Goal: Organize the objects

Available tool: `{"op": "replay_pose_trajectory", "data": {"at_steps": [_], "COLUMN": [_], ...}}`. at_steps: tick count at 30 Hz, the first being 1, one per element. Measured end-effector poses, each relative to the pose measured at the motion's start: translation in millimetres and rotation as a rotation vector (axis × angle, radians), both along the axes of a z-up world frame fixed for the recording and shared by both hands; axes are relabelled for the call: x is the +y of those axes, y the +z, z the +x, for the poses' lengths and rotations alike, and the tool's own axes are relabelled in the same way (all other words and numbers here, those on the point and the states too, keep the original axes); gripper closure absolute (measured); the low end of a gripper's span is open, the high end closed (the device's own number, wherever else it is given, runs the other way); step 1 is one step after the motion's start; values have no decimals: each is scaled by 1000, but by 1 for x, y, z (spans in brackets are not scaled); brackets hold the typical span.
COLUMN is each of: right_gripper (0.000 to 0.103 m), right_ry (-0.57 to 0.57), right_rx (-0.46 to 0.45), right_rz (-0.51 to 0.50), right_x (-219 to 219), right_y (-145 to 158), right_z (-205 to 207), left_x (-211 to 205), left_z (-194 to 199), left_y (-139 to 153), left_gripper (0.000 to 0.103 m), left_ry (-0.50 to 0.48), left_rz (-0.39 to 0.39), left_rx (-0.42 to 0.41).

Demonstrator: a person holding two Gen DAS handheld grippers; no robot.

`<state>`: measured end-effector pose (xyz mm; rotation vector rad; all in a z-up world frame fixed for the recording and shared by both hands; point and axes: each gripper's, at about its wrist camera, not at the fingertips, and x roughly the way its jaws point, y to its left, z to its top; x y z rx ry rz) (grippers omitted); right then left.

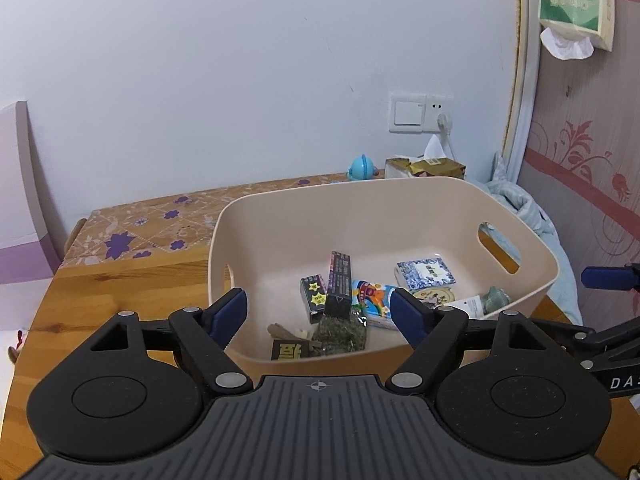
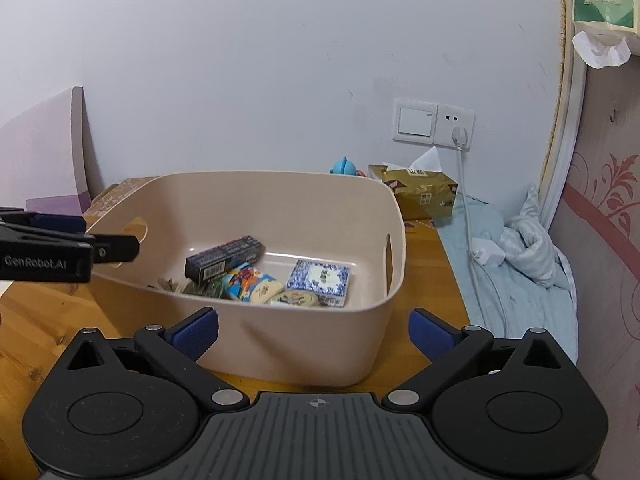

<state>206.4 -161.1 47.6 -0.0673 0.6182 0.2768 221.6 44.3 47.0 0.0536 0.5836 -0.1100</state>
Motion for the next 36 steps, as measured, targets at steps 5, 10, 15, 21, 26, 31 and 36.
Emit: {"op": "replay_pose_trajectory", "data": {"at_steps": [5, 10, 15, 21, 26, 31, 36], "right_gripper": [0, 0, 0, 0, 0, 0, 0], "right_ry": [-7, -9, -16, -22, -43, -59, -62], "right_rx": [-9, -13, 3, 20, 22, 22, 28], "right_rz": [1, -1, -1, 13, 11, 15, 3], "right_x": [0, -1, -4, -9, -16, -22, -23], "right_y": [4, 7, 4, 1, 2, 3, 3], "right_z": [-12, -24, -33, -46, -58, -72, -85], "left_x": [3, 9, 8, 10, 8, 7, 9], "left_z": [-15, -33, -50, -66, -80, -96, -115], "left_y": [3, 2, 0, -5, -7, -9, -11], "left_gripper": [23, 23, 23, 23, 23, 23, 23], "left_ry": [12, 25, 27, 25, 40, 52, 53], "left_rz": [-2, -8, 33, 7, 13, 7, -6], "left_rx": [-2, -2, -15, 1, -5, -9, -6]}}
